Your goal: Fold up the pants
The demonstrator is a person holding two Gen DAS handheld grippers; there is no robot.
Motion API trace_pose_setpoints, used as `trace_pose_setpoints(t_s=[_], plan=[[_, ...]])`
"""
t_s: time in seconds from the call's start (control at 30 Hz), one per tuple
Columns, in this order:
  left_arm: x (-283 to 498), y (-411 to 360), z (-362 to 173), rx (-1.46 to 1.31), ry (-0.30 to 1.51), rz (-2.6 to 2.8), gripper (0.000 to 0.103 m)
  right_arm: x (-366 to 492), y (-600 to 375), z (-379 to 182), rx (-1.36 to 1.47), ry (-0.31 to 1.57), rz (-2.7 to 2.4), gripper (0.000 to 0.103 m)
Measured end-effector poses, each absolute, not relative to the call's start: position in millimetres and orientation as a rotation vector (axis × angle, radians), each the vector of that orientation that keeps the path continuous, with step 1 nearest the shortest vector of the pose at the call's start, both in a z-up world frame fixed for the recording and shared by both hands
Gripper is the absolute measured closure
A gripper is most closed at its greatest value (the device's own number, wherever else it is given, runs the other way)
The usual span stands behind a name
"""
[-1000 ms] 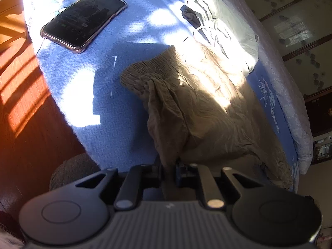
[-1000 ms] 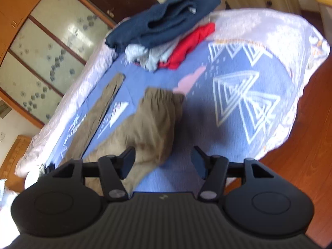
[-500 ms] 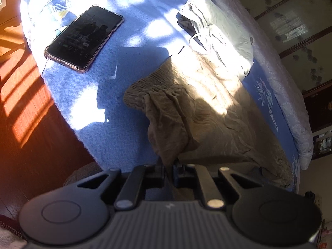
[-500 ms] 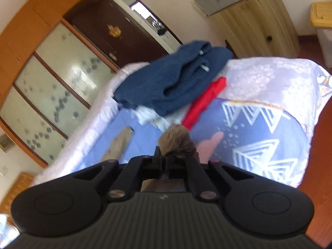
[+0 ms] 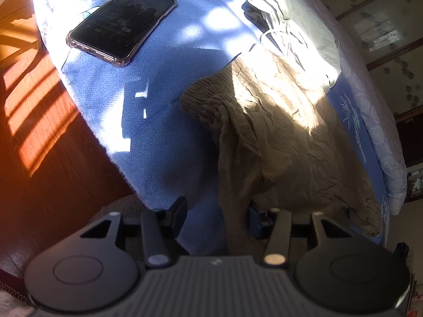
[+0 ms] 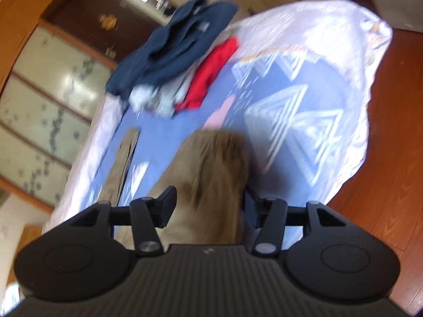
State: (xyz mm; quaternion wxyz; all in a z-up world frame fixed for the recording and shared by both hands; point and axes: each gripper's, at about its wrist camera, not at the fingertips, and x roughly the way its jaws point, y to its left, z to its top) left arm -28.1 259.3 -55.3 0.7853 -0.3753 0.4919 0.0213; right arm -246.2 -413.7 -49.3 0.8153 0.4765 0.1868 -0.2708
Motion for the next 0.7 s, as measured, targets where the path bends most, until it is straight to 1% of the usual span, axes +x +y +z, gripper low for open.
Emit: trace_pose_setpoints(t_s=[0.03, 0.07, 0.1, 0.13, 0.17, 0.3, 0.43, 0.57, 0.7], plan=[[-28, 258, -57, -0.811, 1.065, 0.041, 0.063, -240, -409, -49, 0.986, 0.417, -0.576, 0.049], [-26, 256, -60, -0.810, 1.070, 0.031, 0.069, -235, -403, -49, 0.942, 0.431, -0.590, 0.054], [-25, 254, -61, -0.815, 1.073, 0.007, 0.091, -230, -400, -47, 0.905, 0.447, -0.603, 0.062], [-24, 253, -62, -0.828, 1.075, -0.014, 0.096, -226, -398, -47, 0.884, 0.463, -0.607, 0.088], [-23, 253, -61, -0.841, 1.069, -0.015, 0.097, -224, -399, -46, 0.886, 0.473, -0.610, 0.097], [-23, 263, -52, -0.949, 1.039, -0.040, 0.097, -219, -396, -22, 0.886, 0.363, -0.611, 0.097], [-14, 275, -32, -1.053, 0.959, -0.090, 0.097, -194, -401, 15, 0.866, 0.249, -0.547, 0.097], [15, 278, -6, -1.060, 0.863, -0.128, 0.097, -138, -407, 54, 0.807, 0.179, -0.466, 0.097], [60, 275, 11, -1.052, 0.804, -0.142, 0.097, -62, -414, 78, 0.736, 0.159, -0.418, 0.097]])
